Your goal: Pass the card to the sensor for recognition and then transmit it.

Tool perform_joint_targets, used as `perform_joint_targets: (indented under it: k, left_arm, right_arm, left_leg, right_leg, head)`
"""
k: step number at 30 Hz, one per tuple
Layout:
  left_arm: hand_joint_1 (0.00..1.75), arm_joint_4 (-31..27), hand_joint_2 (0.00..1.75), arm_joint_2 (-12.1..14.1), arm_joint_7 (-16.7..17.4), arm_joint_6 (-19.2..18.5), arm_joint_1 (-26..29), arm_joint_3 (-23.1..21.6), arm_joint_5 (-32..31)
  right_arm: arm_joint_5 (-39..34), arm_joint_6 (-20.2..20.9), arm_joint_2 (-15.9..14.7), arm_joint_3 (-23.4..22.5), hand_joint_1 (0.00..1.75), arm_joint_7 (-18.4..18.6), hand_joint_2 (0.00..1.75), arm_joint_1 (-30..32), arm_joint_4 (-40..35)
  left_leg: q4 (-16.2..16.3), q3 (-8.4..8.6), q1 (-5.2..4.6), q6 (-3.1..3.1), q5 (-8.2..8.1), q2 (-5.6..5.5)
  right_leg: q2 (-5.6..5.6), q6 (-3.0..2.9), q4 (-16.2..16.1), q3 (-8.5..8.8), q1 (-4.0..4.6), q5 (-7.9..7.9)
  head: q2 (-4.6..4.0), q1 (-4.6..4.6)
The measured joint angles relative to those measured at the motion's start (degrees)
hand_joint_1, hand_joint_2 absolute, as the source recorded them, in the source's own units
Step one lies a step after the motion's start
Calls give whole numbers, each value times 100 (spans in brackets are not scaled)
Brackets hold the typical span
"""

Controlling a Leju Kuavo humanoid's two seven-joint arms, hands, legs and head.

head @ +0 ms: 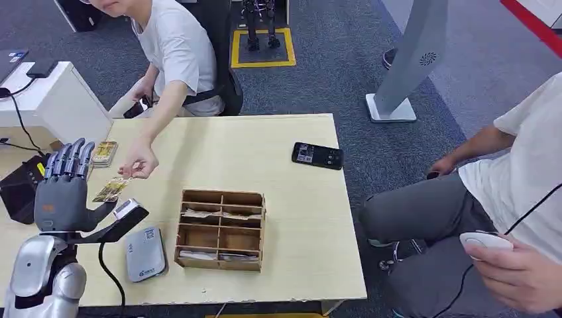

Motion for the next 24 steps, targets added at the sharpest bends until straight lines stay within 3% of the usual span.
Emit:
perform_joint_targets:
  k: [1,24]
  left_arm:
    - [175,-11,175,-11,0,-13,4,0,-37]
    - [175,-103,175,-166,4,-107,108,15,127]
  right_arm:
    - [0,0,0,0,0,-22,175,6,0]
    - [2,-24,9,0,0,-37,175,27,0]
  left_leg:
    - [0,0,0,0,0,0]
    - [0,0,0,0,0,0]
  right_leg:
    - [0,0,0,0,0,0]
    - [0,0,0,0,0,0]
  head:
    - [0,0]
    - [0,-2]
